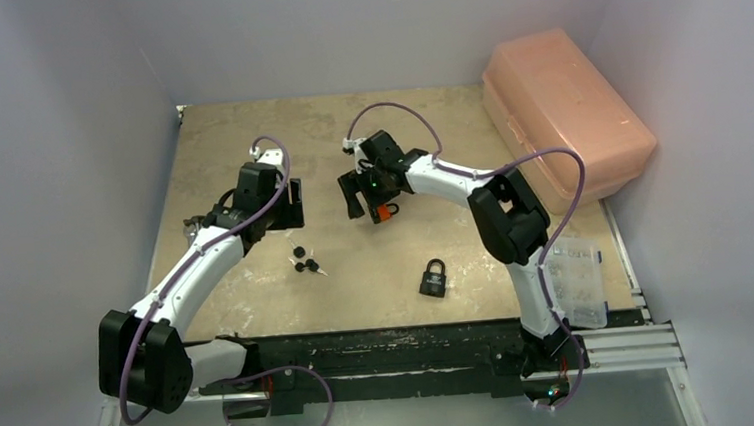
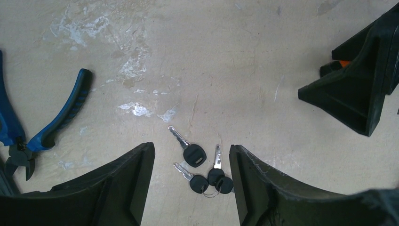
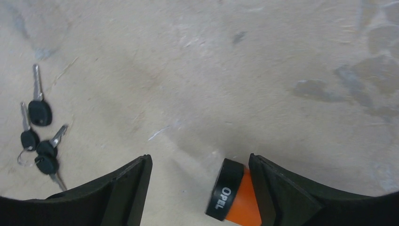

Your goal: Unlock with the key

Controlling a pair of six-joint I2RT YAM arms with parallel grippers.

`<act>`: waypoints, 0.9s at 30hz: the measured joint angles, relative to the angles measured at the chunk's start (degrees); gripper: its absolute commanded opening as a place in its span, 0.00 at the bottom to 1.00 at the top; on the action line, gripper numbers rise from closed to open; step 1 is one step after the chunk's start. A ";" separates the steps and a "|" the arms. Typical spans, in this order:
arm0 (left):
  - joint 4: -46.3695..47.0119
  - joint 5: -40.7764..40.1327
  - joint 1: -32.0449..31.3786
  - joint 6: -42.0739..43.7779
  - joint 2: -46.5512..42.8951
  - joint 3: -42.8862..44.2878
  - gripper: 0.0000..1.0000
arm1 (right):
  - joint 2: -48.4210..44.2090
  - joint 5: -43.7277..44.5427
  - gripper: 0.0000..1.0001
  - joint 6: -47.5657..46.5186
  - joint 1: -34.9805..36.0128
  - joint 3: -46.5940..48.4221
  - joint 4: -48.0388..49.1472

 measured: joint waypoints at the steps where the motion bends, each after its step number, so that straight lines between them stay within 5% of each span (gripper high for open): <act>1: -0.04 0.00 0.00 0.00 0.13 0.00 0.63 | 0.00 -0.94 0.84 -0.81 0.22 -0.09 0.00; 10: -0.24 0.02 0.00 0.00 0.81 0.00 0.63 | -4.66 -5.27 0.85 -2.89 1.16 -3.45 0.04; 21: -0.28 0.00 0.00 0.00 0.81 0.24 0.63 | -16.50 6.29 0.86 8.17 1.46 -11.67 3.98; 27: -1.16 -3.91 0.00 -0.24 -0.79 0.52 0.65 | -20.44 9.07 0.86 5.31 5.73 -16.94 5.62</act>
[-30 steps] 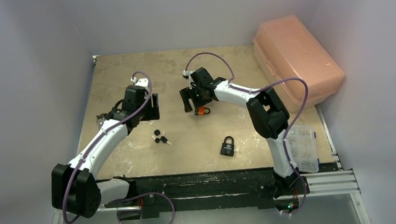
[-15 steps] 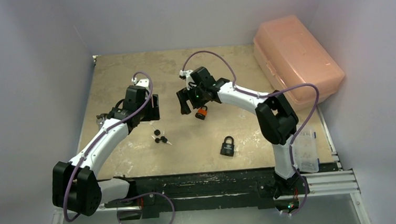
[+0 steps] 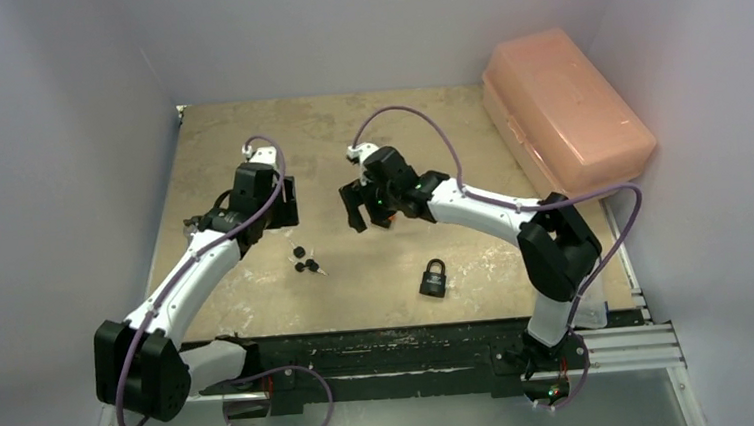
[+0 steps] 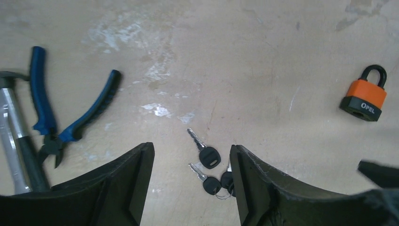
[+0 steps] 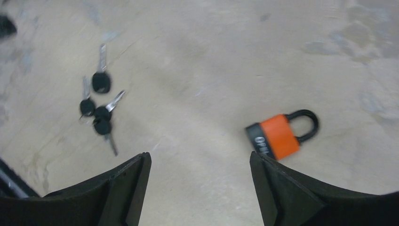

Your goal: Unlock with the key

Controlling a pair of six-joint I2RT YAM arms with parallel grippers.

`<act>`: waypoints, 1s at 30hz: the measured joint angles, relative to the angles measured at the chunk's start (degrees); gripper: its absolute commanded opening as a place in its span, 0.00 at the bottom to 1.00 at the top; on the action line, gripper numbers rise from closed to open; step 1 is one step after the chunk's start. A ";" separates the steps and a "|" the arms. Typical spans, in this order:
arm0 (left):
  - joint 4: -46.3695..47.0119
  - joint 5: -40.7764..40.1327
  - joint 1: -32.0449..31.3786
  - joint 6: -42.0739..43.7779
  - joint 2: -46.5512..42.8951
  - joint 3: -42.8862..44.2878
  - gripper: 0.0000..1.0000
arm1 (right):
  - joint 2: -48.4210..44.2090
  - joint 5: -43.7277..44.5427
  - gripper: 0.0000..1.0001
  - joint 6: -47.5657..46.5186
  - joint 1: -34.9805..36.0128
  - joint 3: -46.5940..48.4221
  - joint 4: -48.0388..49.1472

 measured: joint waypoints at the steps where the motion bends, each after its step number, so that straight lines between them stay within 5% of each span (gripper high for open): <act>1: -0.28 -1.57 0.00 -0.02 -1.66 0.00 0.65 | -0.02 -0.07 0.86 -1.31 1.51 -0.13 0.46; 9: 1.07 -9.57 0.00 -0.63 -15.82 0.00 0.65 | 1.86 -2.71 0.80 -6.97 9.51 1.27 3.89; 16: 2.23 -13.84 0.28 -1.31 -22.43 -0.74 0.65 | 14.21 3.30 0.77 -2.97 12.96 15.41 3.39; 30: 3.19 -15.39 1.77 -1.55 -25.05 -1.42 0.65 | 25.18 7.85 0.69 2.01 18.16 26.34 -0.46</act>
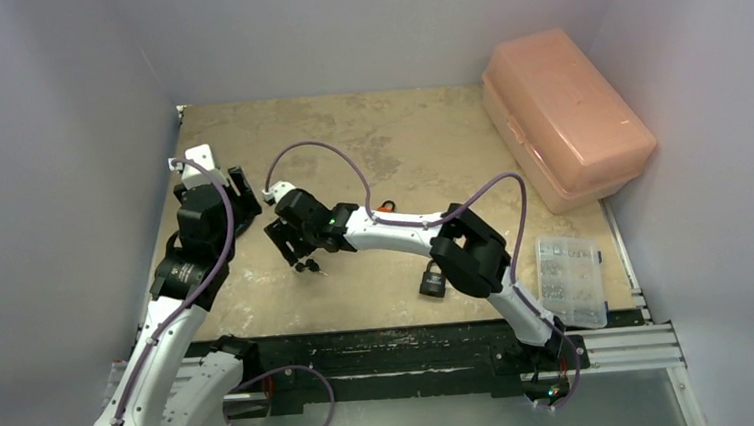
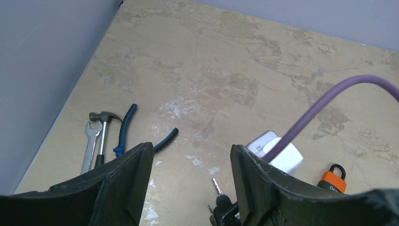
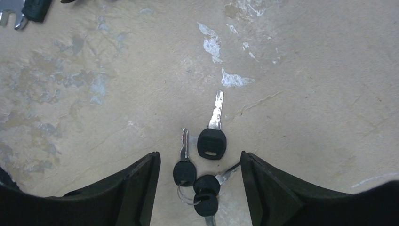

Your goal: Unlock with the key

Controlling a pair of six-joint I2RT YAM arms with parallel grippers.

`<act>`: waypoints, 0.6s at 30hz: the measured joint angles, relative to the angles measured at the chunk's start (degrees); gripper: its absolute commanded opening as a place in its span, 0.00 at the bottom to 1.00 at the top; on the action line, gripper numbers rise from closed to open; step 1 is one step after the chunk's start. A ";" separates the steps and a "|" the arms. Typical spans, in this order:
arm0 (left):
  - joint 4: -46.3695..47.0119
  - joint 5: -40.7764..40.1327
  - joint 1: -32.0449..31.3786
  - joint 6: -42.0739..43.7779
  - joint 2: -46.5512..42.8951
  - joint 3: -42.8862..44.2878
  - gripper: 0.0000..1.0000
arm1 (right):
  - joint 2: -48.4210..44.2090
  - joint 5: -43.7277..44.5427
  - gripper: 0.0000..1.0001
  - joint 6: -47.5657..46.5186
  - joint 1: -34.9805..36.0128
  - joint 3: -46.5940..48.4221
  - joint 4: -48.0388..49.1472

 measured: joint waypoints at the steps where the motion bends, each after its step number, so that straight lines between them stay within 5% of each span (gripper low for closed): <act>1: 0.02 0.13 0.13 0.00 -0.13 -0.07 0.65 | 0.66 0.11 0.68 0.09 0.07 0.59 -0.09; 18: 0.31 0.83 0.63 0.00 -0.96 -0.17 0.65 | 2.58 3.78 0.63 3.85 0.48 0.46 -5.14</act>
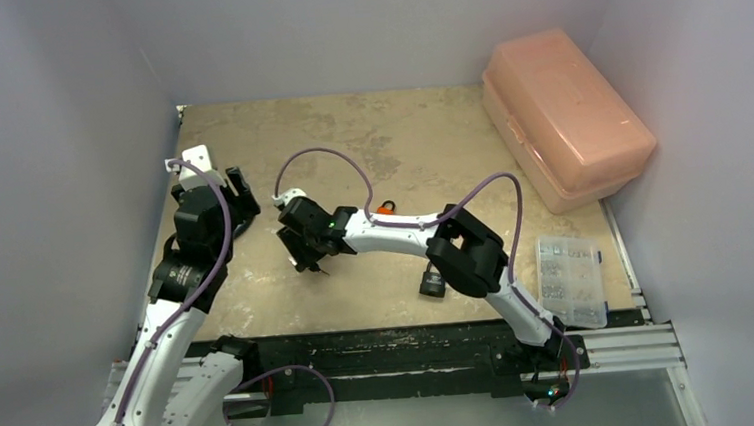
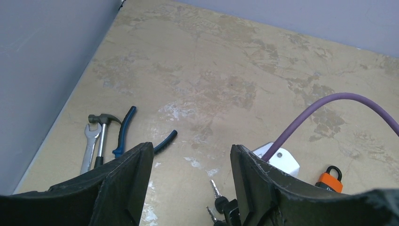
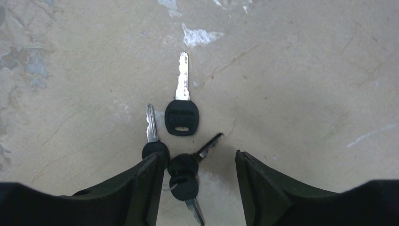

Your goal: Unlock with the key

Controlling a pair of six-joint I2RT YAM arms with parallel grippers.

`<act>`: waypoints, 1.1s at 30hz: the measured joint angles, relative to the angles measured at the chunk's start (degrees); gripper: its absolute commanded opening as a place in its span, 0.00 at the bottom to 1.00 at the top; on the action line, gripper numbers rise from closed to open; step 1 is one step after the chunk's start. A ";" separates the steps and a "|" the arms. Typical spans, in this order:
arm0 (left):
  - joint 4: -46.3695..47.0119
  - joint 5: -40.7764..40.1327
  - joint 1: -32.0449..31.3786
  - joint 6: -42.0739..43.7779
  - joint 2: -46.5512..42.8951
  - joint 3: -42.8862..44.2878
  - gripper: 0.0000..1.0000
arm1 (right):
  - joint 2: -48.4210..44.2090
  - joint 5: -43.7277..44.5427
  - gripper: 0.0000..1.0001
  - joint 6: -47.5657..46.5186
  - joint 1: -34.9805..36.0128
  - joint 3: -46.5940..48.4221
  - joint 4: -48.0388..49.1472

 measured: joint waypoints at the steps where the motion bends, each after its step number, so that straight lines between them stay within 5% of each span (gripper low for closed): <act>1: 0.00 0.00 0.02 0.00 -0.09 0.00 0.65 | -0.46 0.37 0.63 0.57 0.09 -0.50 -0.52; 11: 0.07 0.63 0.09 0.02 -0.37 -0.02 0.65 | -2.64 0.26 0.63 3.43 1.70 -4.85 -1.09; 23: 0.09 1.33 0.33 0.02 -0.33 -0.07 0.65 | -4.39 0.02 0.12 0.55 2.69 -8.52 1.33; 33: 0.09 1.60 0.37 0.02 -0.11 -0.17 0.65 | -8.48 -0.74 0.00 -2.14 2.75 -15.26 3.69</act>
